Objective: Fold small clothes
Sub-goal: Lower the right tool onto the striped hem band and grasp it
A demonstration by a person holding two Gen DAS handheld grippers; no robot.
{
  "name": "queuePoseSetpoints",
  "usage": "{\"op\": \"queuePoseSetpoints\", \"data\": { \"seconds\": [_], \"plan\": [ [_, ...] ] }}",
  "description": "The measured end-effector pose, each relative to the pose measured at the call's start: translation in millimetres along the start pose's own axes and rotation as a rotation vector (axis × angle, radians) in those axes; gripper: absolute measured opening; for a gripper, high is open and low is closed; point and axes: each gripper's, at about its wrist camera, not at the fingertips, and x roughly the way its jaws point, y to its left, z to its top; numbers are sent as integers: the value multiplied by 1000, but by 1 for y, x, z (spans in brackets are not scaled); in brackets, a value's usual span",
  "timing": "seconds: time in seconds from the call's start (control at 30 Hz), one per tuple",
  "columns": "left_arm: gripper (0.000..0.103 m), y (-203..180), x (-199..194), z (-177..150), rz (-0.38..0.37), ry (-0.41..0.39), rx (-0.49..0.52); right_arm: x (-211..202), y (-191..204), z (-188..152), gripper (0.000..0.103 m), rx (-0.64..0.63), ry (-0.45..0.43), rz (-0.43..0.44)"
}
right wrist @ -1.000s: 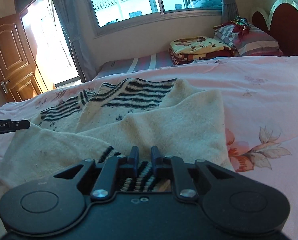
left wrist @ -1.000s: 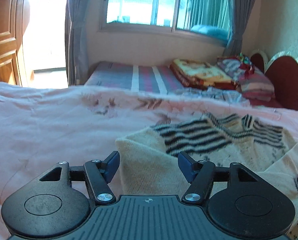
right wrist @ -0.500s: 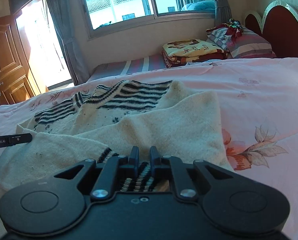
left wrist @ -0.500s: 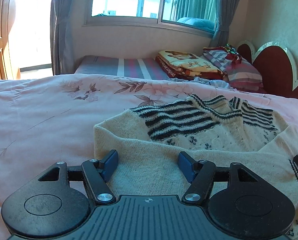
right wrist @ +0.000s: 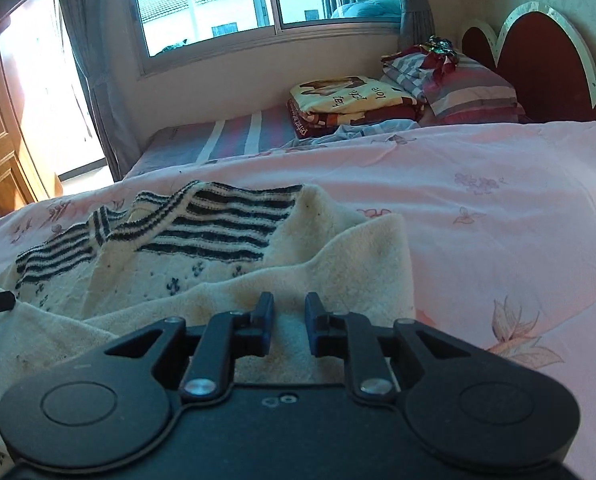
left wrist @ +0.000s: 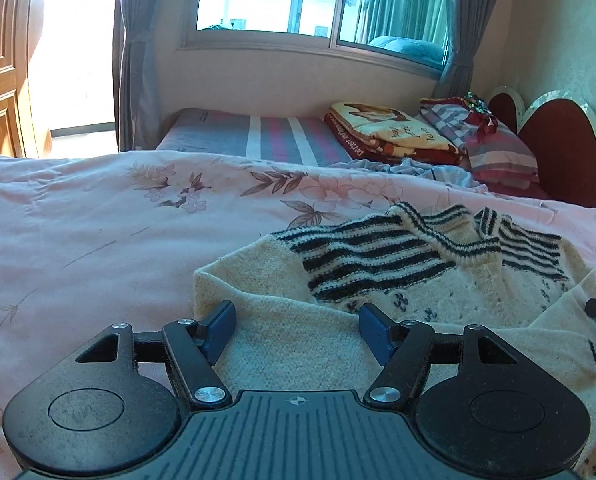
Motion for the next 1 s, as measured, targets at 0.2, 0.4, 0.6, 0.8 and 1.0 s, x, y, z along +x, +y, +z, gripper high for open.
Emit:
{"op": "queuePoseSetpoints", "data": {
  "seconds": [0.2, 0.4, 0.6, 0.8, 1.0],
  "plan": [
    [68, 6, 6, 6, 15, -8, -15, -25, -2, -9, 20, 47, -66, 96],
    [68, 0, 2, 2, 32, 6, 11, -20, 6, -19, 17, 23, -16, 89],
    [68, -19, -44, -18, -17, -55, 26, -45, 22, -20, 22, 4, -47, 171],
    [69, -44, -50, -51, -14, -9, 133, -46, 49, -48, 19, -139, -7, 171],
    [72, -15, -66, -60, -11, 10, 68, -59, 13, -49, 16, -46, -8, 51]
  ]
}}
